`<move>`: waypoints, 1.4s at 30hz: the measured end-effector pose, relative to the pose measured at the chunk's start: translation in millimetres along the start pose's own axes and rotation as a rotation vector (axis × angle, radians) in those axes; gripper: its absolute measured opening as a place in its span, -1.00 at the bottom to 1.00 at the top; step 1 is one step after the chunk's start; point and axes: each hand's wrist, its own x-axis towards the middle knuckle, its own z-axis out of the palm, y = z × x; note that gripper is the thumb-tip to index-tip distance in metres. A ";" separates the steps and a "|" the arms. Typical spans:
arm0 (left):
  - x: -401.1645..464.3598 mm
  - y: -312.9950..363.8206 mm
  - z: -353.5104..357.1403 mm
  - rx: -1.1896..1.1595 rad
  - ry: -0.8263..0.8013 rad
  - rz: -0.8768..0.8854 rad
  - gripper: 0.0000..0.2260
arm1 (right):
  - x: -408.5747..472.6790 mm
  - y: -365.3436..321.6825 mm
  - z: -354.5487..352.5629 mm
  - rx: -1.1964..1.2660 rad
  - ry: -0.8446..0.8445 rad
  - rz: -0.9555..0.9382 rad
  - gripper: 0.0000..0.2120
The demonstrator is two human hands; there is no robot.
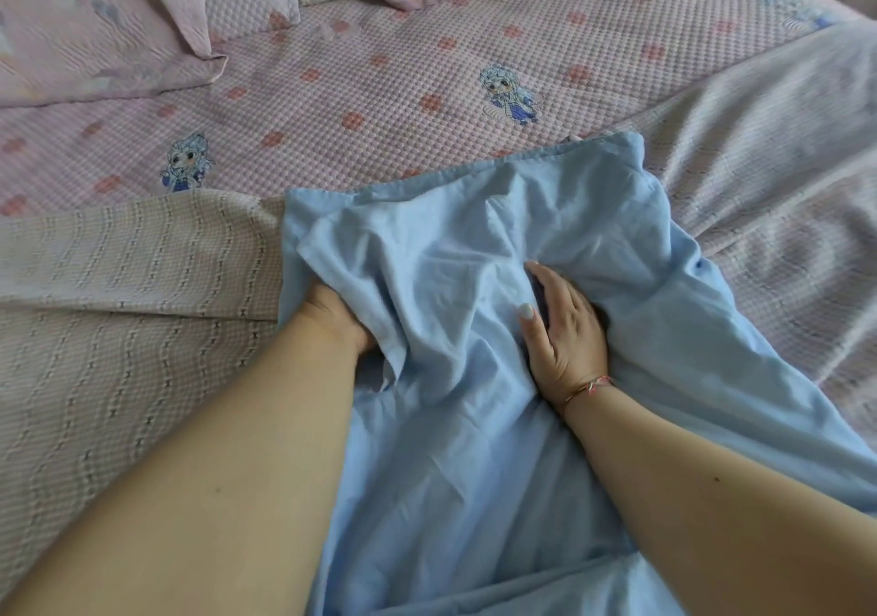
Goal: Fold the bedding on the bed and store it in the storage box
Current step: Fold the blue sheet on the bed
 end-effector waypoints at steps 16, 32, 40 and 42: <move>45.5 -11.5 -76.5 -0.114 0.979 -0.081 -0.30 | 2.3 6.2 7.3 -0.046 0.005 -0.023 -0.38; 34.3 -65.4 70.6 0.730 0.613 0.283 -0.10 | 52.4 67.7 -76.0 -0.600 -0.400 0.035 -0.22; 46.9 -74.1 70.9 0.591 0.704 0.380 -0.27 | 57.3 84.7 -83.3 -0.768 -0.442 0.185 -0.39; 46.5 -73.3 69.2 0.574 0.713 0.388 -0.26 | 58.0 85.2 -82.0 -0.772 -0.455 0.197 -0.39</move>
